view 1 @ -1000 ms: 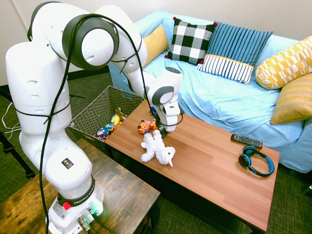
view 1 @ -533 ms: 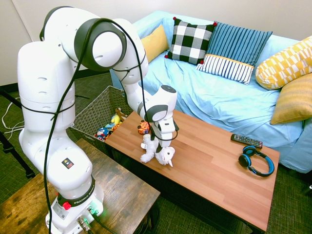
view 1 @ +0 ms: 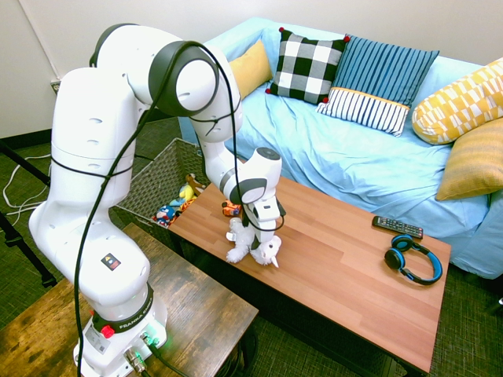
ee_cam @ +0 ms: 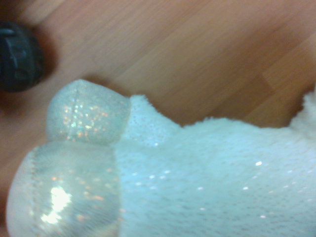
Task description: Put the stuffed toy in the basket
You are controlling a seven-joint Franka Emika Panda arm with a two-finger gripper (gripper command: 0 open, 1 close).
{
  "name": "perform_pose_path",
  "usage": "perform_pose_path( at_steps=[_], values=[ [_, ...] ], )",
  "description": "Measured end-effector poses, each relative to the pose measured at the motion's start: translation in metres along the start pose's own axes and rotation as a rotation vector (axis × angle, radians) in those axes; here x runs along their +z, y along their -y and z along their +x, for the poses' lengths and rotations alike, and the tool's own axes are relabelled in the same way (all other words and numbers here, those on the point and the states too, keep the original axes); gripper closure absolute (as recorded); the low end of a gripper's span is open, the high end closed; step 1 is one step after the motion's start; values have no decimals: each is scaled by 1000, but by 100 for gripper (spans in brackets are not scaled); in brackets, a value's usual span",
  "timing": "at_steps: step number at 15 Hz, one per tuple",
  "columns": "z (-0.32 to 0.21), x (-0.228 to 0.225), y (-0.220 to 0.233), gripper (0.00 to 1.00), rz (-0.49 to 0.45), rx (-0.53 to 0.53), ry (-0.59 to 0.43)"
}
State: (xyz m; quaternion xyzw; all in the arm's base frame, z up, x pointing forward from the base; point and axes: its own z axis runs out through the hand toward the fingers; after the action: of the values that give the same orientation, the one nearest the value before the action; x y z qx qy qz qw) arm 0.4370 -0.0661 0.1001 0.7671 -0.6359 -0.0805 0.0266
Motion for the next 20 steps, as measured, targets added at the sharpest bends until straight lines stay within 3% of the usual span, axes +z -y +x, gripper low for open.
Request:
perform_pose_path(
  at_steps=[6,14,20],
  values=[
    [-6,11,14,100,8,-38,18],
    [1,17,-1,100,54,-170,65],
    [7,-15,-25,100,118,-222,44]
  ],
)
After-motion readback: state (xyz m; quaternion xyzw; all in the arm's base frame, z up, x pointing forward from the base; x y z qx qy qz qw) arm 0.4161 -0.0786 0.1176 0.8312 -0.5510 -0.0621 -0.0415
